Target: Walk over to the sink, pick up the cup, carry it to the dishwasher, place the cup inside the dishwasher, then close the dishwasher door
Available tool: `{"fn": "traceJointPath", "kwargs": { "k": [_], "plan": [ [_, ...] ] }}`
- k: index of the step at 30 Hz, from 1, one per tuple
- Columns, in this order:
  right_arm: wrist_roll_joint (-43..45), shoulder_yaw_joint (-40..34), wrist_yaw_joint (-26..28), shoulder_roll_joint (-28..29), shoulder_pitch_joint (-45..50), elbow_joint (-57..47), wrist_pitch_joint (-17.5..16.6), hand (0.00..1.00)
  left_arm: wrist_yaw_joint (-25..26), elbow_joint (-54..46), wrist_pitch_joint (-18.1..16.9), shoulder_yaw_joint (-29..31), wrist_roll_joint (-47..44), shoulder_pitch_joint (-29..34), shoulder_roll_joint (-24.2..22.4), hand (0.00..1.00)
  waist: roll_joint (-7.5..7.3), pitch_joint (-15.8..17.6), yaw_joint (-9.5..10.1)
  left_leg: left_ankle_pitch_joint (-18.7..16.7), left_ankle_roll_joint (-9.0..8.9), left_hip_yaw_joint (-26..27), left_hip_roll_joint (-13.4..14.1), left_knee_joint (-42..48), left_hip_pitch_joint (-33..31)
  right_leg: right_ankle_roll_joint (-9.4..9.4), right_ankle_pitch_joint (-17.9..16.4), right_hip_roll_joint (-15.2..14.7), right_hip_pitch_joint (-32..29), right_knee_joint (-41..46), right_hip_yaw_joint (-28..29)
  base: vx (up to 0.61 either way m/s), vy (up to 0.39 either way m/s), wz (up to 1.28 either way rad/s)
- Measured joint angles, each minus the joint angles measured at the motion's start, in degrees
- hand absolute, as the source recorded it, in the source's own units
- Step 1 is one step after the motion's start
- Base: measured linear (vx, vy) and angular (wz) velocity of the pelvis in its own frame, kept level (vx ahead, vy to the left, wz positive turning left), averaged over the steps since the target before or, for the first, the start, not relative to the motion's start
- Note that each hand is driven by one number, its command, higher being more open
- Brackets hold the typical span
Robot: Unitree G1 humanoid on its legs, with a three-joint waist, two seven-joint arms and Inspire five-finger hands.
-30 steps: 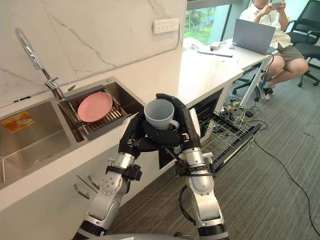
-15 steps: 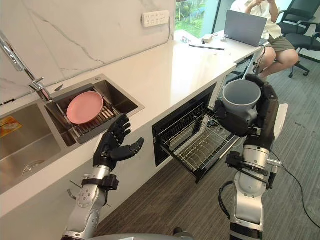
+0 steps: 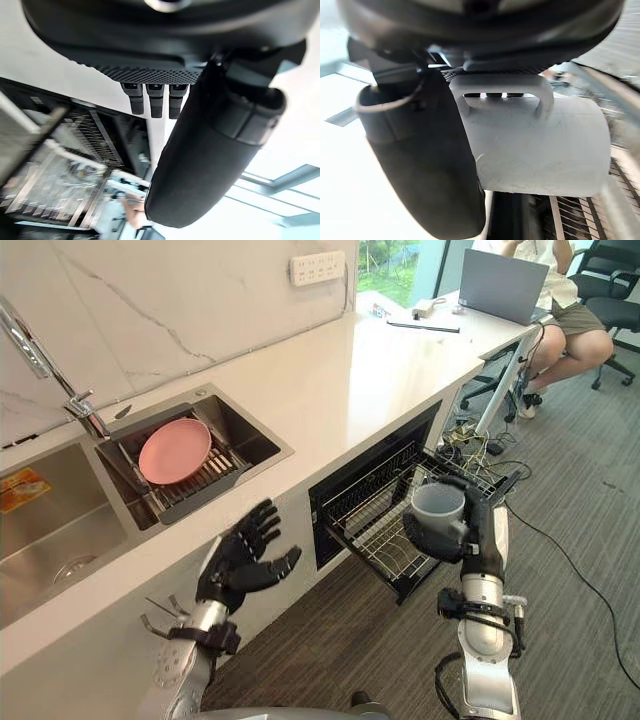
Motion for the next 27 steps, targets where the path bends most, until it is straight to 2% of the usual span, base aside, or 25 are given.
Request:
{"fn": "traceJointPath", "kwargs": {
  "k": [4, 8, 13, 14, 16, 22, 27],
  "plan": [
    [0.0, 0.2, 0.2, -1.3, -0.6, 4.0, 0.0, 0.3, -0.8, 7.4, 1.0, 0.2, 2.2, 1.5, 1.2, 0.9, 0.19, 0.8, 0.2, 0.3, 0.38, -0.5, -0.1, -0.1, -0.7, -0.04, 0.0, -0.2, -0.3, -0.2, -0.6, 0.0, -0.008, 0.08],
    [0.5, 1.6, -0.5, -4.9, -6.9, 9.5, 0.0, 0.3, -0.3, 12.7, 1.0, 1.2, 4.8, 0.5, 2.5, 0.9, 0.52, 4.8, 0.47, 1.0, 0.73, -1.5, -0.1, 1.3, -4.3, 0.06, 0.4, -0.2, -3.2, 0.6, -1.8, -0.04, -0.018, 0.16],
    [0.6, 3.8, -2.9, -9.7, -18.6, 16.0, 0.0, 0.3, 3.3, 19.1, 0.8, 4.1, 7.8, -4.8, 2.1, 0.9, 2.49, 11.3, 1.75, 1.4, 1.13, -3.4, 0.6, 5.1, -11.5, 0.07, 0.8, 0.0, -8.9, 3.5, -4.0, -0.09, -0.01, 0.18],
    [0.6, 3.8, -3.0, -9.8, -19.1, 16.2, 0.0, 0.3, 3.5, 19.4, 0.8, 4.2, 7.8, -5.1, 2.0, 0.9, 2.61, 11.6, 1.77, 1.5, 1.18, -3.5, 0.6, 5.2, -11.8, 0.07, 0.8, 0.0, -9.2, 3.7, -4.1, -0.11, -0.005, 0.27],
    [0.7, 3.8, -4.5, -10.3, -23.3, 18.5, 0.0, 0.3, 5.5, 21.3, 0.4, 5.7, 7.8, -7.0, 2.0, 0.9, 2.92, 14.4, 1.94, 2.3, 1.35, -4.2, 0.5, 5.5, -13.9, 0.0, 0.9, -0.1, -11.3, 4.8, -5.2, -0.09, 0.001, 0.19],
    [0.7, 4.8, -8.4, -13.8, -31.5, 23.2, 0.8, 0.3, 10.0, 24.1, -0.2, 7.1, 7.8, -9.5, 1.9, 0.9, 3.48, 19.3, 3.29, 3.7, 1.55, -4.3, 0.6, 5.5, -16.8, -0.22, 0.8, -0.1, -15.3, 7.5, -6.1, -0.06, 0.001, 0.03],
    [0.6, 5.2, -11.6, -16.1, -36.4, 25.8, 1.2, 0.3, 11.4, 26.3, -1.6, 7.3, 7.8, -12.0, 1.6, 0.9, 4.05, 21.0, 3.78, 4.5, 1.53, -4.5, 0.7, 5.4, -18.8, -0.49, 0.6, 0.0, -18.2, 9.3, -6.9, -0.02, -0.007, 0.01]
  ]
}}
